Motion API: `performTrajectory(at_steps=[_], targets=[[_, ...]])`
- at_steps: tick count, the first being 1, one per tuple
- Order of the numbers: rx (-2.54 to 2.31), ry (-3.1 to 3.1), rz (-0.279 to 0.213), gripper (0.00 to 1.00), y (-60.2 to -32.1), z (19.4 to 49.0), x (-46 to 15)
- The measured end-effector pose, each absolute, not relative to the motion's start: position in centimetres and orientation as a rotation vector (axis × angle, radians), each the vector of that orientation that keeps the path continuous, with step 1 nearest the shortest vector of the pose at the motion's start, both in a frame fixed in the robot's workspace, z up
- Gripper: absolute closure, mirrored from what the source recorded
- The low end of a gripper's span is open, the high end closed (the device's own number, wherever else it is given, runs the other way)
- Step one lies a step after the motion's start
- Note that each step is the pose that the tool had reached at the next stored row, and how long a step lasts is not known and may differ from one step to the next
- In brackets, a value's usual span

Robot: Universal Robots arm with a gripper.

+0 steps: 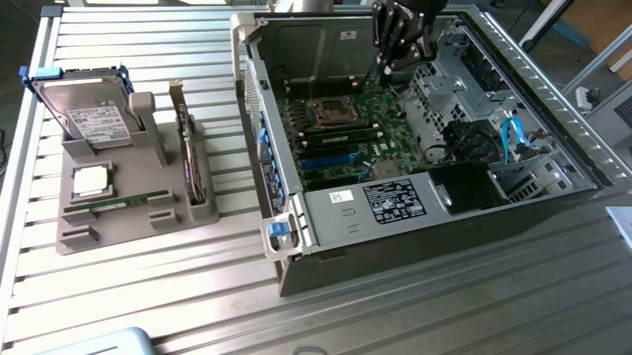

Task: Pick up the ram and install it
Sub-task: 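Press down the ram until it locks into place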

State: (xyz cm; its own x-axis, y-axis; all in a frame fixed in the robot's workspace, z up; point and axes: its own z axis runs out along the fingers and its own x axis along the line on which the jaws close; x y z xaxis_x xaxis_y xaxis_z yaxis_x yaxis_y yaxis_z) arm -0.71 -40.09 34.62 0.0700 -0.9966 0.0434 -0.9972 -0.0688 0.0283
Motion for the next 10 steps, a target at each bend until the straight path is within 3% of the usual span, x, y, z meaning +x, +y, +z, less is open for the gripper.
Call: performTrajectory(at_steps=[10], targets=[[2.281,-2.094,0.027,0.89,-40.1,34.6,1.2]])
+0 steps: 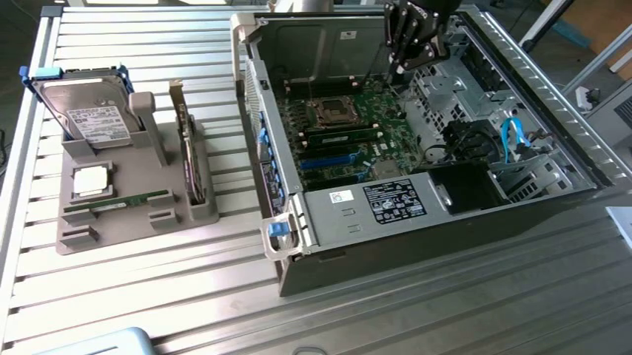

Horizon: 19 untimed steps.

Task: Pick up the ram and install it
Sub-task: 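Press down the ram until it locks into place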

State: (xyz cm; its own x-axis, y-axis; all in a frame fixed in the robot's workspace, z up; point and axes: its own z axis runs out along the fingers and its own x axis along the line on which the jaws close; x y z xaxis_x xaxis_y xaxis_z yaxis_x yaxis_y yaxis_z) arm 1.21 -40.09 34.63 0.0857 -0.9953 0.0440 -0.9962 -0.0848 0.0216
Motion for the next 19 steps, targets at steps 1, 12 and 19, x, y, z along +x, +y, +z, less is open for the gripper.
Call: performTrajectory(at_steps=[1,12,19], targets=[[2.282,-2.092,0.028,0.89,-40.1,34.6,1.5],[2.287,-2.087,0.028,0.89,-40.1,33.4,2.1],[2.287,-2.087,0.028,0.89,-40.1,31.2,2.1]])
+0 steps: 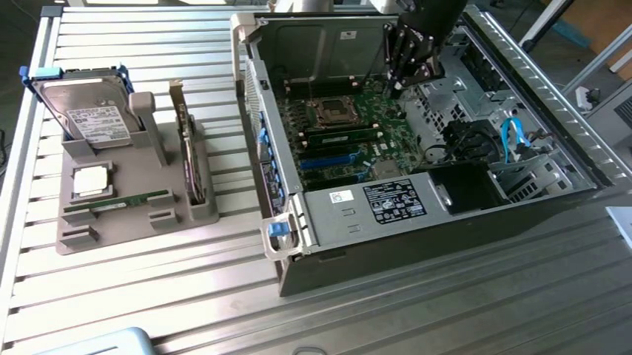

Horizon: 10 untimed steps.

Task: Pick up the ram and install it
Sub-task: 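Press down the ram until it locks into place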

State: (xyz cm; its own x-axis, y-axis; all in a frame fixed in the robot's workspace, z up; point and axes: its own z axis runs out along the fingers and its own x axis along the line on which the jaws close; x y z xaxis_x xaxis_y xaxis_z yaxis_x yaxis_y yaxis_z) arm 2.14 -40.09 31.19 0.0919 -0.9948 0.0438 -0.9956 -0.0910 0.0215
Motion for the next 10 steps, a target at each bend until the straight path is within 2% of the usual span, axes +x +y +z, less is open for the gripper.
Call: performTrajectory(at_steps=[10], targets=[[2.287,-2.087,0.028,0.89,-40.1,26.9,2.1]])
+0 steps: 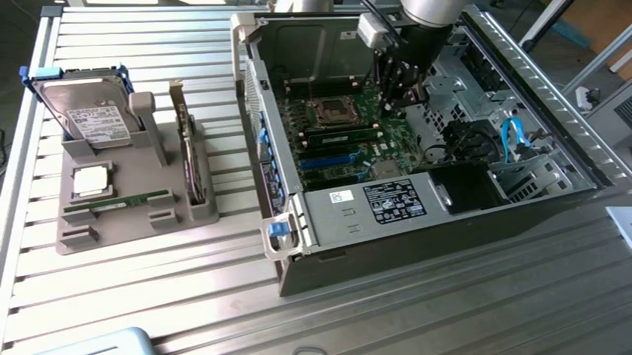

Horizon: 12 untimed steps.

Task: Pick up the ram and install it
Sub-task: 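Press down the ram until it locks into place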

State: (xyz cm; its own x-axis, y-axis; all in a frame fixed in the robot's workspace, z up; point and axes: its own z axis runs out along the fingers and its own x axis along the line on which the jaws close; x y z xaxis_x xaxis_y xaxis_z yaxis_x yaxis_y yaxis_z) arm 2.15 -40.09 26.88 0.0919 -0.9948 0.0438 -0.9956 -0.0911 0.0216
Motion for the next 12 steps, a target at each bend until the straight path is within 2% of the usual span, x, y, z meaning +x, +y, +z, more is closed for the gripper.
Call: performTrajectory(at_steps=[12], targets=[[2.287,-2.086,0.028,0.89,-40.1,25.0,2.1]])
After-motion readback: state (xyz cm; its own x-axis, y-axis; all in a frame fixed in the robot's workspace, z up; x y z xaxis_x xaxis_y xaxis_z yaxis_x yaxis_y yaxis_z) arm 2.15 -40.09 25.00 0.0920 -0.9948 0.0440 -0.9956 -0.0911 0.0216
